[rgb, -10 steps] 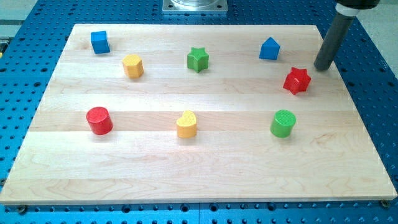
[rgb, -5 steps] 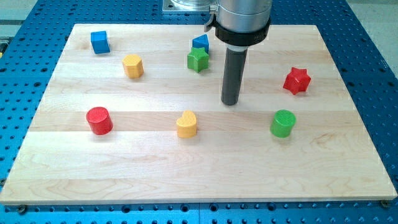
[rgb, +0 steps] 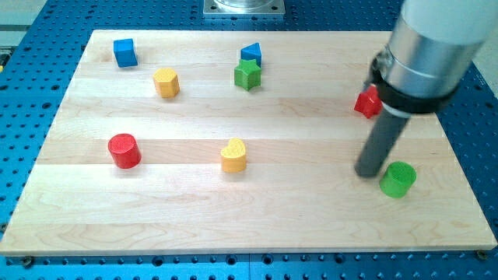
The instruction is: Place the red star to the bottom right side of the board
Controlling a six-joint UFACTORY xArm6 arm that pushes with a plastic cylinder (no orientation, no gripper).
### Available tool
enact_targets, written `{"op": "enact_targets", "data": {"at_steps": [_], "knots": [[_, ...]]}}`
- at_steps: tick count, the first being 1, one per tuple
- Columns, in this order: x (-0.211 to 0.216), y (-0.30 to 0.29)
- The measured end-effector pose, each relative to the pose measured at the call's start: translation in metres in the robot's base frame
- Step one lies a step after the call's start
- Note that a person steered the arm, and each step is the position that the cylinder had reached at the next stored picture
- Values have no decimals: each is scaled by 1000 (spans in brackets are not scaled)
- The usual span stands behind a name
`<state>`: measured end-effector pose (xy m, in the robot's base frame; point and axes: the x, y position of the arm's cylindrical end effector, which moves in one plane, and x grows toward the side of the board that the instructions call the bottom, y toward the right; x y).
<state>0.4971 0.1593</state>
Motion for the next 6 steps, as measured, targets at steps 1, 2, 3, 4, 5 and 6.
{"op": "enact_targets", "data": {"at_steps": [1, 2, 3, 4, 5, 6], "knots": [[4, 35], [28, 52], [-20, 48], [-85, 132], [-177, 103], [-155, 59]]}}
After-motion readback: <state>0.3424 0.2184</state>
